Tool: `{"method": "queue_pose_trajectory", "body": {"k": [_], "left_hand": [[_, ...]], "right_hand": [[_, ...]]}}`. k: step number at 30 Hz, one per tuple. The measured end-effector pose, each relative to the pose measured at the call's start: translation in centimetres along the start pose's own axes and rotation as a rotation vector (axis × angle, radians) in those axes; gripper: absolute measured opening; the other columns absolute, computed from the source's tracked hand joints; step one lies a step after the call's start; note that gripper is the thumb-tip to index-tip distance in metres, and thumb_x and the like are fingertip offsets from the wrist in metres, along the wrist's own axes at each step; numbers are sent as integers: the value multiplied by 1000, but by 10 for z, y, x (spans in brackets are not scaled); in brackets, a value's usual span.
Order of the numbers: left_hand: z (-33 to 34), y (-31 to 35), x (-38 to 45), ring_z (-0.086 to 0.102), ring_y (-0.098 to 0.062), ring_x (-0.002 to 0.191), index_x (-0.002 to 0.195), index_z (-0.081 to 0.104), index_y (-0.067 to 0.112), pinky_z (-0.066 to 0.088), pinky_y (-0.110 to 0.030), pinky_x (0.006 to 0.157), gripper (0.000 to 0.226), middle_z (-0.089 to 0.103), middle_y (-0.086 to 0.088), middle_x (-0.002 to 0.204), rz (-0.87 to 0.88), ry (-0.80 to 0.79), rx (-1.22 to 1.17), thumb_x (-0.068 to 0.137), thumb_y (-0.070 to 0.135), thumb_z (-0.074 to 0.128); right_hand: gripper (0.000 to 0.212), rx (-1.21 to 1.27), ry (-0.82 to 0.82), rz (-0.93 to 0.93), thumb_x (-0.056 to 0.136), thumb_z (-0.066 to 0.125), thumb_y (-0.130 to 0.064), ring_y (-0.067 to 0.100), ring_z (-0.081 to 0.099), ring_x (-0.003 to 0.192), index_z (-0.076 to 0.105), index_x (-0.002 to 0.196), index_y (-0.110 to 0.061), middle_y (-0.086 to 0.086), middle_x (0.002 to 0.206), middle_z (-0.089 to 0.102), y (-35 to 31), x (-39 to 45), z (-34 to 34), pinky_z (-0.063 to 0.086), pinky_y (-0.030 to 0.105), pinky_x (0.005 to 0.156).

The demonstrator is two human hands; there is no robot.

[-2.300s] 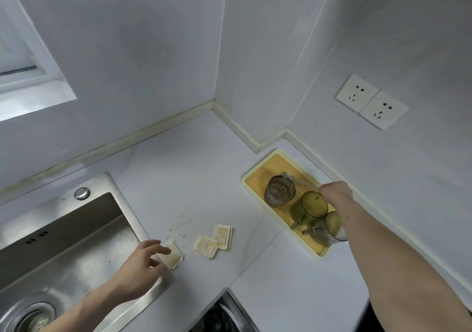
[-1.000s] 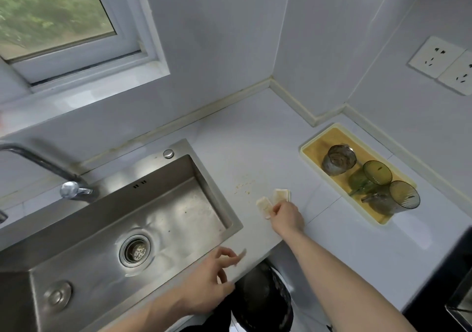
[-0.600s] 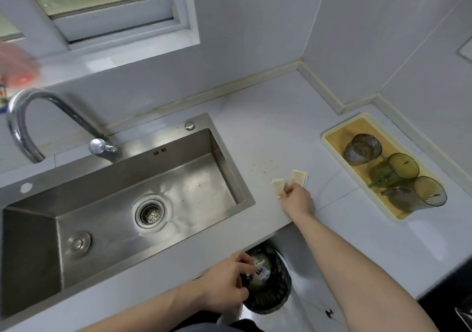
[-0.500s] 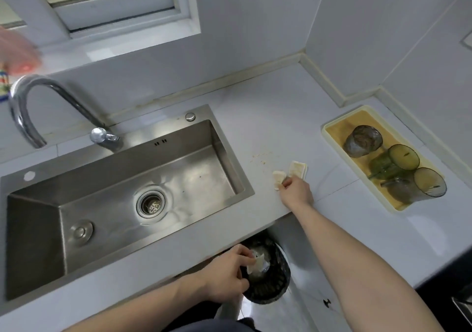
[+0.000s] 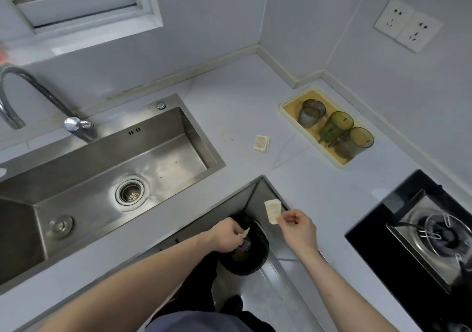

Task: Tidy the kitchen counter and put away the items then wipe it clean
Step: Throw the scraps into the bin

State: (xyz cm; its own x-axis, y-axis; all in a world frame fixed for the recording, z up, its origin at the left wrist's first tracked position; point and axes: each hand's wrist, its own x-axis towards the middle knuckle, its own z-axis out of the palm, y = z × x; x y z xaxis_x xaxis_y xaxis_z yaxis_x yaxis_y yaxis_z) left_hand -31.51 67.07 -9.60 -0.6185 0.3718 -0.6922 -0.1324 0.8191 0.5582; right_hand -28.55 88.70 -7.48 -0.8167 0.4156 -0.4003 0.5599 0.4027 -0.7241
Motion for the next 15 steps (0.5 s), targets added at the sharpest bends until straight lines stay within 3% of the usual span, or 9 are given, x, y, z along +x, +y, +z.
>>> {"method": "queue_pose_trajectory", "body": {"k": [2,4,6,11,15], "left_hand": [[5,-1,-3,61,-20,106,100,68,25,47,-28,99,16,55,2,105,-41,23,48,90,20,57],[8,-4,-9,54,-20,128,127,68,20,39,-23,105,37,54,0,127,-44,46,63,92,20,56],[9,-8,-18,48,-20,135,136,63,22,34,-23,110,43,47,-1,142,-22,42,65,93,21,55],[-2,-21,-41,55,-16,125,114,61,39,42,-24,106,30,53,4,133,-19,32,38,90,21,59],[-25,-21,-41,60,-8,112,126,65,27,44,-16,92,36,65,5,124,4,28,4,93,15,60]], "right_hand": [[9,1,19,27,82,77,-22,5,67,84,69,79,-26,-12,82,72,18,-17,-11,49,26,78],[9,7,24,43,82,77,-19,5,67,83,69,80,-24,-12,82,71,32,-30,-15,48,22,74],[9,20,4,70,82,76,-15,4,66,80,68,81,-21,-9,82,71,44,-41,-15,43,15,68],[9,10,-63,192,82,76,-16,12,68,75,69,81,-23,-5,78,71,76,-53,-2,45,20,63],[9,-11,-69,271,81,75,-19,9,68,75,69,80,-27,-8,79,72,85,-49,11,47,20,63]]}}
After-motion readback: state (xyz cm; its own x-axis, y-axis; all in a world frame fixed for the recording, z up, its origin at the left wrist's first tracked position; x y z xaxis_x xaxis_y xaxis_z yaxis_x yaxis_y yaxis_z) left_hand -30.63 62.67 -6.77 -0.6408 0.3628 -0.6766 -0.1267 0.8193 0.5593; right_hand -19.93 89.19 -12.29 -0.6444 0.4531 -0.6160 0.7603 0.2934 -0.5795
